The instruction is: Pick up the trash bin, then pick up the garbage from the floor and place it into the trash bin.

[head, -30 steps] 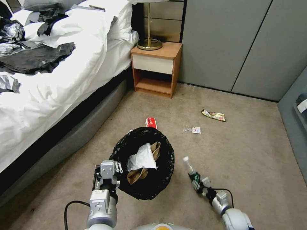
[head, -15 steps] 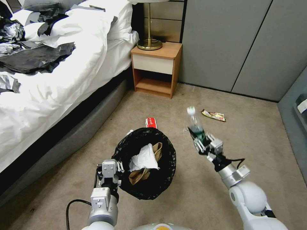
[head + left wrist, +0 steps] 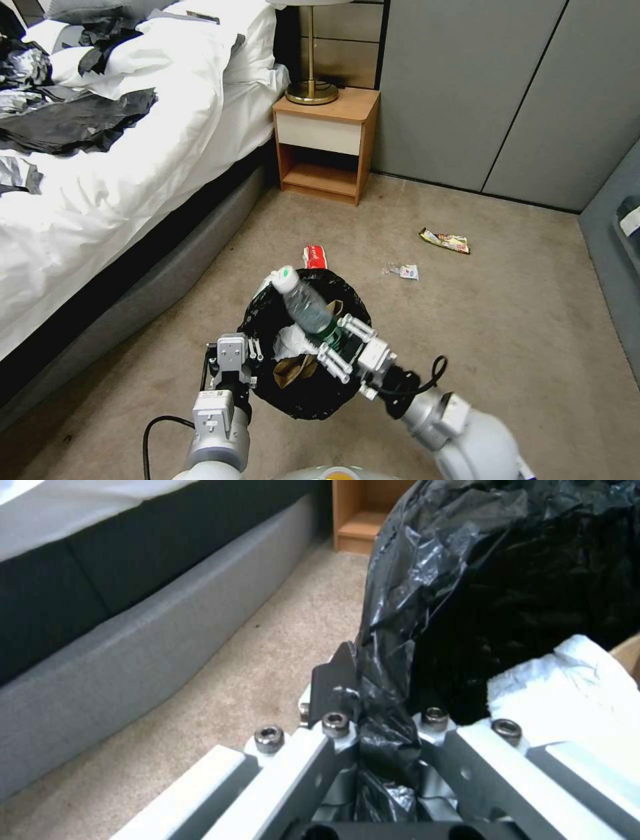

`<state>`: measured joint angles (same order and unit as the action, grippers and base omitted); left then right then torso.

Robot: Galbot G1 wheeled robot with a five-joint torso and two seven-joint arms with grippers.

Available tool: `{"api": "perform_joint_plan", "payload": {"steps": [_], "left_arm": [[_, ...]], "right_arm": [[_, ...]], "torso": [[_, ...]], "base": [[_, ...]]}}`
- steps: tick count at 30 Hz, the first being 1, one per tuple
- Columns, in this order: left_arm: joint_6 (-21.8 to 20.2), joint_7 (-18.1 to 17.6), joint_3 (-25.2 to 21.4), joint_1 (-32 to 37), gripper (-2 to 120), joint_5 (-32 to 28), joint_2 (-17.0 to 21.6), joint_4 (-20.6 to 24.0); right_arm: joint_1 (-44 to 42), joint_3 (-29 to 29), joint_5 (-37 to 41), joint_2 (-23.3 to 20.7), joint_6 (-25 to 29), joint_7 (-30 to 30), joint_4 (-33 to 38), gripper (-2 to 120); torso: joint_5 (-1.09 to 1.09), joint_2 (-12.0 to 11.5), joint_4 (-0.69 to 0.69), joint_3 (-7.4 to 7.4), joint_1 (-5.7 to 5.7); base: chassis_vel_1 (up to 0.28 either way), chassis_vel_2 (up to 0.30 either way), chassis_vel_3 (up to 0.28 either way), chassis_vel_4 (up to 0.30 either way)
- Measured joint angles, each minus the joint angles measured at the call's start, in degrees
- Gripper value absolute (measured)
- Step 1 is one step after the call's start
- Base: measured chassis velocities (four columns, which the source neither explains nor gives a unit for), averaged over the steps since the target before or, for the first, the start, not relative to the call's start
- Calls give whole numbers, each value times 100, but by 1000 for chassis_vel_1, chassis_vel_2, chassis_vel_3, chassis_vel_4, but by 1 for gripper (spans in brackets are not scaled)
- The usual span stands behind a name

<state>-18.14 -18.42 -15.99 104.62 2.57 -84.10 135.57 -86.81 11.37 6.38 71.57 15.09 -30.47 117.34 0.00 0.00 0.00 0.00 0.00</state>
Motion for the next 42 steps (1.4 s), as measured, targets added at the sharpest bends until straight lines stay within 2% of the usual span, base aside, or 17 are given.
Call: {"api": "perform_joint_plan", "payload": {"steps": [14, 31, 42], "left_arm": [[30, -14, 90, 96, 1, 128, -70, 57], [66, -16, 317, 222, 1, 341, -74, 174], [70, 2, 349, 261, 1, 333, -81, 261]], "right_arm": [[526, -284, -33, 82, -168, 163, -1026, 25], [698, -387, -29, 44, -332, 374, -1561, 25], [675, -354, -12, 52, -370, 351, -1655, 25]], "torso": [[0, 0, 0, 0, 0], [0, 0, 0, 0, 0], [0, 0, 0, 0, 0]], "base": [[0, 0, 0, 0], [0, 0, 0, 0], [0, 0, 0, 0]]}}
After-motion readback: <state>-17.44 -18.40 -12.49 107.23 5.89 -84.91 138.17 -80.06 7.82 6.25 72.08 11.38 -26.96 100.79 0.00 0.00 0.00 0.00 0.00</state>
